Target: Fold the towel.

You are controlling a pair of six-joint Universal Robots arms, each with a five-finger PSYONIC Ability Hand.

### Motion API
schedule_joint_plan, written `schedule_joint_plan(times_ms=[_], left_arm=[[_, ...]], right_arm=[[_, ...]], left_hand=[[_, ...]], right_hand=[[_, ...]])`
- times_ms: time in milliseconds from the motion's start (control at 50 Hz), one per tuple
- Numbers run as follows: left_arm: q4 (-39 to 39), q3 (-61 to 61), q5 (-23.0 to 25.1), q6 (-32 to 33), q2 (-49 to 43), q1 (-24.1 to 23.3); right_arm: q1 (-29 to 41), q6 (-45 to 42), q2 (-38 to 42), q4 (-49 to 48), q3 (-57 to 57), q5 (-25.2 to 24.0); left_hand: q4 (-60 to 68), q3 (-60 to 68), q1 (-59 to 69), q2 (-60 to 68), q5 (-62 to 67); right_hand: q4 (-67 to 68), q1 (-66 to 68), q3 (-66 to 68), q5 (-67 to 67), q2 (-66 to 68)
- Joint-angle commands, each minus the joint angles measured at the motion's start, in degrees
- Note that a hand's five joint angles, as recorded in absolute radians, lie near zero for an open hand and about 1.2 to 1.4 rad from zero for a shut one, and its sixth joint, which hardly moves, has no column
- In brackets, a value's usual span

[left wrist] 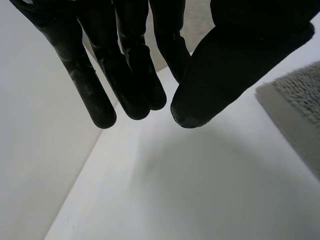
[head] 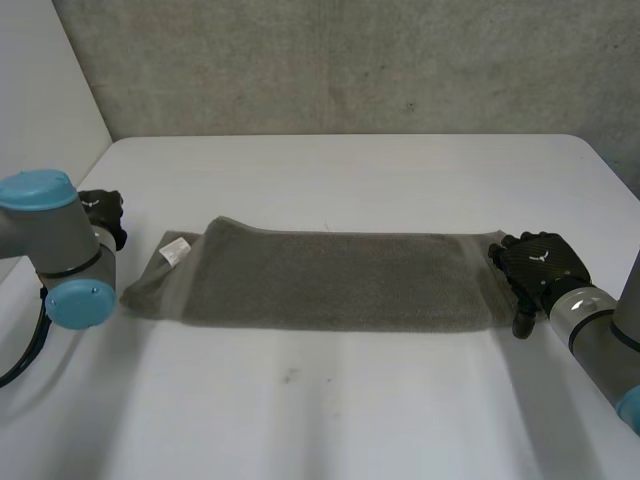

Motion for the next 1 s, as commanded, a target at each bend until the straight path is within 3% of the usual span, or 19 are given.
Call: schedule_joint_plan(times_ms=[20,40,60,80,100,120,200,300,360,700,740,800,840,1000], left_arm=[[-0.07,-1.32,3.43,-0.46,1.12,-0.29],[-0.15,-1.67,5.78,-0.63,1.56,-0.29],[-0.15,-1.68,5.81,-0.63,1.56,-0.29],[-0.24,-2.02,9.20,-1.50,2.08,-0.29],[-0.24,-2.03,9.23,-1.51,2.09,-0.29],[-0.76,-2.29,12.28,-2.73,2.52,-0.38],[-5.76,-1.24,19.50,-7.47,2.97,-0.38],[-9.02,1.48,22.76,-9.68,1.92,-0.29],[-10.34,3.85,22.94,-9.77,-0.10,-0.38],[-13.43,10.37,22.24,-9.42,-5.38,-0.38],[-13.77,10.37,21.37,-9.42,-5.30,-0.38],[-14.04,10.37,20.75,-9.33,-5.30,-0.38],[-14.65,10.28,19.79,-9.33,-4.95,-0.29],[-14.74,11.07,17.15,-9.07,-4.50,-0.29]], right_arm=[[0.01,-0.03,0.06,0.00,0.00,0.03],[0.01,-0.03,0.06,0.00,0.09,0.03],[0.01,-0.03,0.06,0.00,0.09,0.03],[0.01,-0.03,0.06,0.00,0.09,0.03],[0.01,-0.03,0.06,0.00,0.09,0.03],[0.01,-0.03,0.06,0.00,0.17,0.03],[0.01,-0.03,0.15,0.00,0.18,0.03],[0.01,-0.20,0.67,0.00,0.18,0.03],[0.01,-0.55,0.85,0.00,0.18,0.03],[0.01,-0.91,0.85,0.08,0.53,0.12],[0.01,-0.91,0.85,0.00,0.53,0.12],[0.01,-0.91,0.85,0.00,0.44,0.12],[0.01,-0.91,0.94,0.00,0.44,0.12],[0.01,-2.14,1.02,-0.09,0.53,0.12]], left_hand=[[10.27,10.33,11.51,10.26,11.07],[-16.69,-16.63,-15.45,-16.69,-15.88],[-16.96,-16.90,-15.72,-16.96,-16.15],[-46.44,-46.38,-45.20,-46.44,-45.63],[-46.73,-46.67,-45.49,-46.74,-45.92],[-48.23,-48.17,-46.99,-48.24,-47.43],[-41.56,-41.50,-40.32,-41.57,-40.75],[-36.16,-36.10,-34.92,-36.16,-35.35],[-29.77,-29.71,-28.53,-29.78,-28.97],[-26.55,-26.49,-25.31,-26.55,-25.74],[-16.02,-15.96,-14.78,-16.03,-15.21],[-9.90,-9.84,-8.66,-9.90,-9.09],[8.00,8.06,9.24,7.99,8.80],[10.27,10.33,11.51,10.26,11.07]], right_hand=[[-5.16,-3.70,-4.15,-3.51,-4.37],[-5.16,-3.70,-4.15,-3.51,-4.37],[-5.16,-3.70,-4.15,-3.51,-4.37],[-5.16,-3.70,-4.15,-3.51,-4.37],[-5.16,-3.70,-4.15,-3.51,-4.37],[-5.16,-3.70,-4.15,-3.51,-4.37],[-5.16,-3.70,-4.15,-3.51,-4.37],[-5.16,-3.70,-4.15,-3.51,-4.37],[-5.16,-3.70,-4.15,-3.51,-4.37],[-5.16,-3.70,-4.15,-3.51,-4.37],[-5.16,-3.70,-4.15,-3.51,-4.37],[-5.16,-3.70,-4.15,-3.51,-4.37],[-5.16,-3.70,-4.15,-3.51,-4.37],[-5.16,-3.70,-4.15,-3.51,-4.37]])
